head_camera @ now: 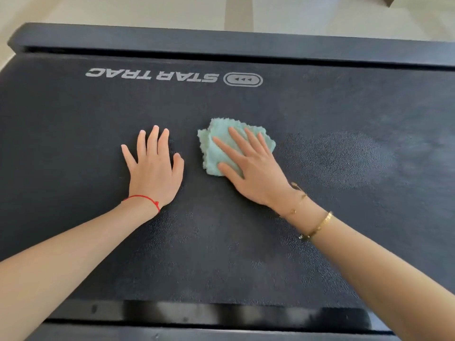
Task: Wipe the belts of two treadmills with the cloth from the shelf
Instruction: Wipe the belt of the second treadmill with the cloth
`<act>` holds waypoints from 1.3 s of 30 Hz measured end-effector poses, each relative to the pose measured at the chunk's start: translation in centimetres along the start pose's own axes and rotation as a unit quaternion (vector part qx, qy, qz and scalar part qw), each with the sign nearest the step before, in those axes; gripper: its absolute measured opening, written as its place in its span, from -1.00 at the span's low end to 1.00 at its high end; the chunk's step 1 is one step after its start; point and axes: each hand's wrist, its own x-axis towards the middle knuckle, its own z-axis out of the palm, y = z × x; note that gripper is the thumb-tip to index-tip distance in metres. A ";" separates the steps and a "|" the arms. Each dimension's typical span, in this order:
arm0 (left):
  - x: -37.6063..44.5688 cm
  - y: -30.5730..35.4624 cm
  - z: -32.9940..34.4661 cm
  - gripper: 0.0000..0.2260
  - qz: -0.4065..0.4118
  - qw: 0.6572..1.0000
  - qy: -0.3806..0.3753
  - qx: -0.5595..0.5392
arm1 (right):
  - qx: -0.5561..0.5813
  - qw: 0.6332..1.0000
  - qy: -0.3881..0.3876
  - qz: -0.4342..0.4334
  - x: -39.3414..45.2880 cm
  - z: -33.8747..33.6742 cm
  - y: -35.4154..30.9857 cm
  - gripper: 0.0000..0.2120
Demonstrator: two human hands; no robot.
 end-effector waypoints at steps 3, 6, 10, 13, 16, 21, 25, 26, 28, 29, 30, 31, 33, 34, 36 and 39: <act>0.0 0.0 -0.2 -0.50 0.011 1.000 0.003 -0.011 | 0.014 0.999 -0.013 -0.039 -3.6 -0.7 0.2 -0.50; 0.5 0.4 -0.2 -0.52 0.042 0.999 0.012 -0.003 | 0.011 1.000 -0.005 -0.006 -4.6 -1.5 2.7 -0.48; 1.6 1.8 -0.1 -0.51 0.097 0.995 0.008 0.018 | 0.007 0.996 0.007 0.093 -0.4 -2.2 6.6 -0.48; 3.0 3.5 0.2 -0.50 0.088 0.996 -0.001 0.001 | 0.005 0.990 0.011 0.137 2.1 -1.6 5.7 -0.50; 3.8 4.8 0.7 -0.50 0.076 0.997 -0.009 -0.017 | 0.011 0.998 0.014 0.064 -0.6 -1.0 3.4 -0.51; 3.7 5.1 1.5 -0.49 0.071 0.997 0.003 -0.023 | 0.033 0.999 0.006 0.038 -3.5 -2.4 6.3 -0.49; 3.8 5.1 1.7 -0.46 0.079 0.997 0.011 -0.014 | 0.005 0.983 0.048 0.178 3.4 -2.7 11.6 -0.45; 3.9 5.2 1.7 -0.44 0.079 0.997 0.013 -0.013 | -0.002 0.976 0.051 0.214 6.0 -2.8 12.5 -0.46; 3.9 5.2 1.8 -0.41 0.079 0.997 0.015 -0.011 | -0.006 0.968 0.045 0.249 10.6 -2.6 12.4 -0.48; 3.9 5.3 1.8 -0.40 0.079 0.997 0.016 -0.011 | -0.008 0.969 0.038 0.246 12.3 -2.3 11.5 -0.48; 3.9 5.3 1.8 -0.40 0.077 0.997 0.018 -0.011 | -0.012 0.973 0.035 0.228 13.3 -1.7 10.3 -0.47; 3.9 5.2 1.7 -0.39 0.076 0.997 0.019 -0.011 | -0.016 0.979 0.035 0.200 13.6 -1.2 8.9 -0.47; 3.9 5.3 1.7 -0.39 0.075 0.997 0.020 -0.010 | -0.011 0.991 0.034 0.132 11.9 -0.6 6.6 -0.48; 4.0 5.3 1.6 -0.39 0.074 0.997 0.019 -0.008 | -0.004 0.995 0.030 0.095 10.4 -0.7 6.1 -0.49; 4.0 5.3 1.6 -0.39 0.076 0.997 0.016 -0.004 | 0.009 0.999 0.016 0.040 7.2 -1.3 6.7 -0.49; 4.0 5.3 1.7 -0.39 0.077 0.997 0.015 0.004 | 0.011 0.998 0.028 0.062 5.2 -2.6 10.6 -0.48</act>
